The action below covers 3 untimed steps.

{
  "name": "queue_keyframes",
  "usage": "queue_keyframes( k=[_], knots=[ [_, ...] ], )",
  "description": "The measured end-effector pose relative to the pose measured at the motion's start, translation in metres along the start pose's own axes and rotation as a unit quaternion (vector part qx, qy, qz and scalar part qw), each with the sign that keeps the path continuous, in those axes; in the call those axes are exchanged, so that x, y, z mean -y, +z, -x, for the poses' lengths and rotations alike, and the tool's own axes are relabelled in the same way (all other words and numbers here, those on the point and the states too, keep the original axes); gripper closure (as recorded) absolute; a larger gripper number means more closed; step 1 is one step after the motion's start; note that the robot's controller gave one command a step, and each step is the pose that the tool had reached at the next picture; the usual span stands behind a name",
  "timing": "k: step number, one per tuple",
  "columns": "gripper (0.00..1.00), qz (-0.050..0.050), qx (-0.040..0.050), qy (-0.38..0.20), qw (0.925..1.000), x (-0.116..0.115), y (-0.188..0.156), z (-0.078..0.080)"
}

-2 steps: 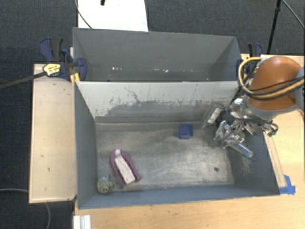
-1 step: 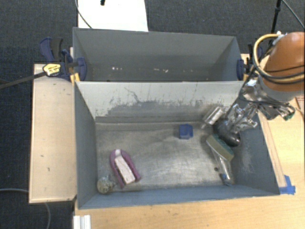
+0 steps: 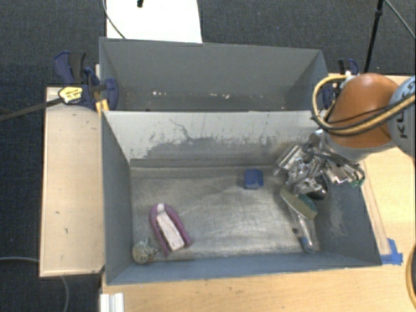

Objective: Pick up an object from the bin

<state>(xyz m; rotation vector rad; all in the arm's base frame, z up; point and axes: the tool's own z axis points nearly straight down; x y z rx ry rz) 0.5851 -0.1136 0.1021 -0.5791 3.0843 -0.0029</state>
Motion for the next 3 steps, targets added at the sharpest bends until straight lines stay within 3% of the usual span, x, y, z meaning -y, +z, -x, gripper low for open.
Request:
queue_keyframes(
  k=[1,2,3],
  knots=[
    [0.00,-0.005,0.0156,-0.001,0.9999,0.000,-0.003,0.008],
    [0.00,0.002,0.0001,-0.100,0.9950,-0.109,0.011,0.035],
    [0.00,0.000,0.0020,-0.201,0.9795,-0.147,0.028,0.038]
  ],
)
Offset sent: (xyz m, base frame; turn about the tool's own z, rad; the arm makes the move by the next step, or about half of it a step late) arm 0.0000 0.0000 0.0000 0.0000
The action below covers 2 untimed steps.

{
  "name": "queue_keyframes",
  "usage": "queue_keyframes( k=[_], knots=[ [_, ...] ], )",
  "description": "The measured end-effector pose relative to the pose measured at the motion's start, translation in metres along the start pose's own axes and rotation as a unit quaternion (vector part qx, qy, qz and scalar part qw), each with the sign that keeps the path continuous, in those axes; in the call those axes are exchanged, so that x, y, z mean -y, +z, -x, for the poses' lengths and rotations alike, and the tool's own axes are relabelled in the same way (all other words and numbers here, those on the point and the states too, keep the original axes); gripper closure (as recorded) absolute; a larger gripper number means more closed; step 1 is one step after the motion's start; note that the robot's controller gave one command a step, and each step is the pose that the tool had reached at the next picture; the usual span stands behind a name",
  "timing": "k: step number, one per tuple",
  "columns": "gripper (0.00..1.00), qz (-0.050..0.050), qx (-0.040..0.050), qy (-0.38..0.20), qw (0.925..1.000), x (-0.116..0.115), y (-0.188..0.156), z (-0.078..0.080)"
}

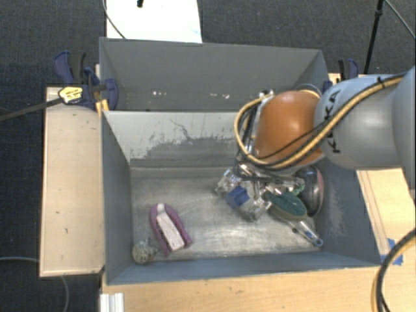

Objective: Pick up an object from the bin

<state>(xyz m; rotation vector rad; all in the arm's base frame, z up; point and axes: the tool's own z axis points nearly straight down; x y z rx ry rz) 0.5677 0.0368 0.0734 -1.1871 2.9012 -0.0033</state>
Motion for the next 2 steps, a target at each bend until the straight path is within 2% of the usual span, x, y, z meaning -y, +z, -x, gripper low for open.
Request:
queue_keyframes(
  k=[1,2],
  knots=[
    [1.00,-0.001,0.0024,0.000,1.0000,0.001,-0.002,0.002],
    [1.00,-0.001,0.0013,-0.131,0.9914,0.019,-0.166,-0.002]
  ],
)
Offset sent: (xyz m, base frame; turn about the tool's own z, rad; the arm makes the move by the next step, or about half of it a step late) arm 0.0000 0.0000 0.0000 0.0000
